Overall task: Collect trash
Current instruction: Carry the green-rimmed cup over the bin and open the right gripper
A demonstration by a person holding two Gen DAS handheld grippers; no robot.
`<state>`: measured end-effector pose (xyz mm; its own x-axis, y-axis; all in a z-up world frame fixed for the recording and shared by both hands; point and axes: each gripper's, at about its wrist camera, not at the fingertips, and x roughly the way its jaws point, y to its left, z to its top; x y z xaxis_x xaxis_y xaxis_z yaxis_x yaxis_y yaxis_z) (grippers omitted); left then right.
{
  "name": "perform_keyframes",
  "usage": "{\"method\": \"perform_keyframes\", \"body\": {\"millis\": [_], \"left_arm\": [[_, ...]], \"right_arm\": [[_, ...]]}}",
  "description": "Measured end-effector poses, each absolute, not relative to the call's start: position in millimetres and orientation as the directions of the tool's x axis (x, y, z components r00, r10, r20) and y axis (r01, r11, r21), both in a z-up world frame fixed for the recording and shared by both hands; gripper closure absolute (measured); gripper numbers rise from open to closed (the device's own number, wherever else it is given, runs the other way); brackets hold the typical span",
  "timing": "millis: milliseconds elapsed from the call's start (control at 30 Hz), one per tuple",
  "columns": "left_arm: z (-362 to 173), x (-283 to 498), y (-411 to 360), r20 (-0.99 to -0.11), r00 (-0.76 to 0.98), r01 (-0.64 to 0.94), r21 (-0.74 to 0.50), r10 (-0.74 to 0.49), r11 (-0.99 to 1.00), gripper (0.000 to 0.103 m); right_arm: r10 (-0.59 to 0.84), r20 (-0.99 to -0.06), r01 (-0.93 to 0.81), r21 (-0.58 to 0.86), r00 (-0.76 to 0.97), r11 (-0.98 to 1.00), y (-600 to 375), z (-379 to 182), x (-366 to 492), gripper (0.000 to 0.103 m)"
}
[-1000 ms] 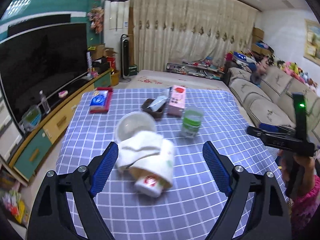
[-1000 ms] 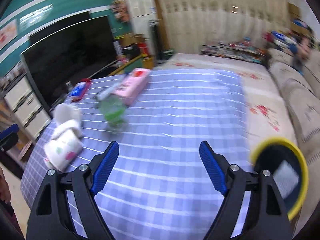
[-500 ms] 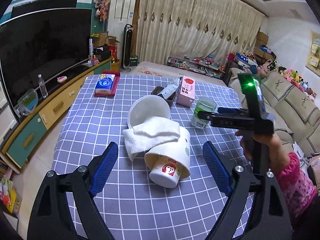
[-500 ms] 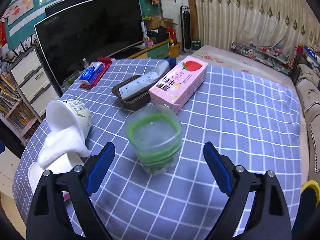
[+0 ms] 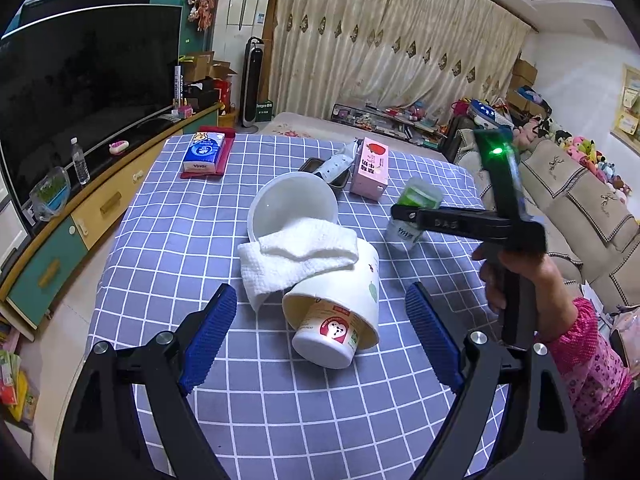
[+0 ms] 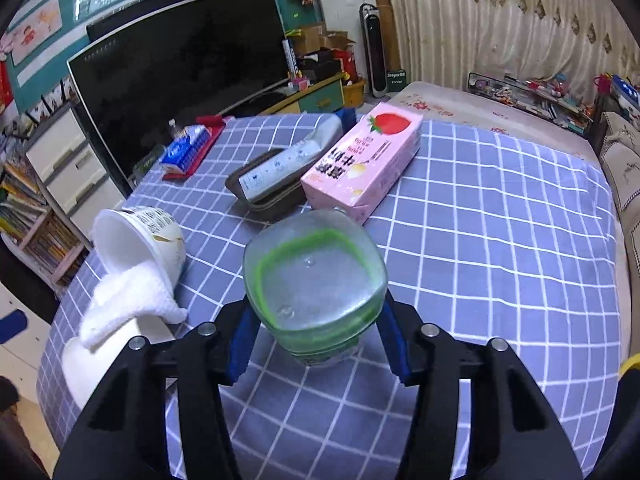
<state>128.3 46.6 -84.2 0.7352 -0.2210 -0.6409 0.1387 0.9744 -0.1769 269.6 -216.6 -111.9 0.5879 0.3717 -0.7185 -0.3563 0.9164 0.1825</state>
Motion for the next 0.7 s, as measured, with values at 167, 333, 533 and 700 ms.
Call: {"method": "perform_keyframes", "body": {"millis": [167, 333, 533, 700], "left_arm": [[-88, 129, 40, -0.644, 0.729, 0.153, -0.178, -0.233, 0.972, 0.018], [-88, 128, 33, -0.644, 0.727, 0.167, -0.173, -0.24, 0.971, 0.018], [-87, 130, 25, -0.644, 0.727, 0.178, -0.159, -0.238, 0.971, 0.018], [-88, 135, 18, -0.649, 0.723, 0.175, -0.158, -0.236, 0.972, 0.018]], "right_arm": [[0.369, -0.688, -0.333, 0.193, 0.625, 0.923, -237, -94, 245, 0.052], [0.337, -0.663, -0.266, 0.21, 0.669, 0.941, -276, -81, 217, 0.052], [0.171, -0.631, -0.052, 0.202, 0.757, 0.978, -368, -75, 177, 0.052], [-0.024, -0.687, 0.188, 0.165, 0.727, 0.968, -453, -98, 154, 0.051]]}}
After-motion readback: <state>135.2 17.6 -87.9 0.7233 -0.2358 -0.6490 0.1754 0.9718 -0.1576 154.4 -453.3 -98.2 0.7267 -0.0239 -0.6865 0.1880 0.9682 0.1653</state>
